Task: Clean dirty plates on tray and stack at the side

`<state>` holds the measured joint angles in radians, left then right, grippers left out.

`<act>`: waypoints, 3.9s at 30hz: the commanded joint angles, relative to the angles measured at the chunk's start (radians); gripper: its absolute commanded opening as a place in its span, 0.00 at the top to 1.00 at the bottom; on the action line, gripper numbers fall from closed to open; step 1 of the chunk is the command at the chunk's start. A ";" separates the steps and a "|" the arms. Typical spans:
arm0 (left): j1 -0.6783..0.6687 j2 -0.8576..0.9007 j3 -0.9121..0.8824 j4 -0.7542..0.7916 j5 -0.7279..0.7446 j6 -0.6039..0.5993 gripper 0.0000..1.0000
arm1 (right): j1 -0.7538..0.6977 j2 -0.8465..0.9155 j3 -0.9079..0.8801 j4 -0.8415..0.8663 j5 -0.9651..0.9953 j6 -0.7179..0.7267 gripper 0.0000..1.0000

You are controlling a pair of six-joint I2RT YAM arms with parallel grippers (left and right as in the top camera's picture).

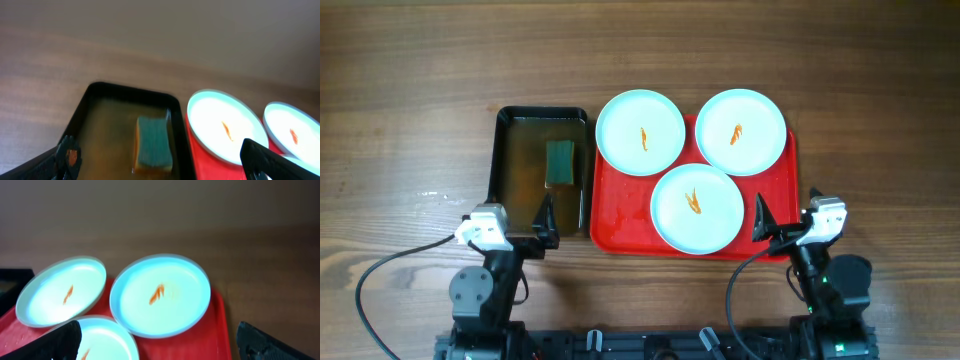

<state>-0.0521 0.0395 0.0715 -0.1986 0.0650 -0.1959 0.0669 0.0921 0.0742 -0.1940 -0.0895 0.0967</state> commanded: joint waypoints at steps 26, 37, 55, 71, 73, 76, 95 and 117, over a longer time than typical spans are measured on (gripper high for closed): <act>0.003 1.017 0.866 -0.425 0.129 -0.029 0.00 | 0.001 1.012 0.874 -0.683 -0.256 0.085 0.00; -0.022 1.444 0.866 -0.206 0.098 0.093 0.18 | 0.001 1.012 0.874 -0.678 -0.121 0.123 0.04; -0.105 1.662 0.837 -0.163 -0.012 0.088 0.33 | 0.001 1.012 0.874 -0.678 -0.121 0.124 0.04; -0.136 1.709 0.835 -0.148 -0.011 0.084 0.58 | 0.001 1.012 0.874 -0.678 -0.121 0.123 0.04; -0.136 1.709 0.835 -0.150 -0.016 0.084 0.69 | 0.001 1.012 0.874 -0.678 -0.121 0.124 0.04; -0.136 1.709 0.835 -0.157 -0.015 0.084 0.96 | 0.001 1.012 0.874 -0.679 -0.121 0.123 0.04; -0.136 1.502 0.835 -0.379 -0.011 -0.049 0.96 | 0.007 1.368 0.867 -0.705 -0.179 0.146 0.50; -0.136 1.612 0.829 -0.345 -0.011 -0.048 0.96 | 0.091 1.584 0.866 -0.625 -0.135 0.203 0.72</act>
<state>-0.1825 1.6478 0.9066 -0.5529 0.0532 -0.2306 0.1547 1.6516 0.9321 -0.8238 -0.2398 0.2924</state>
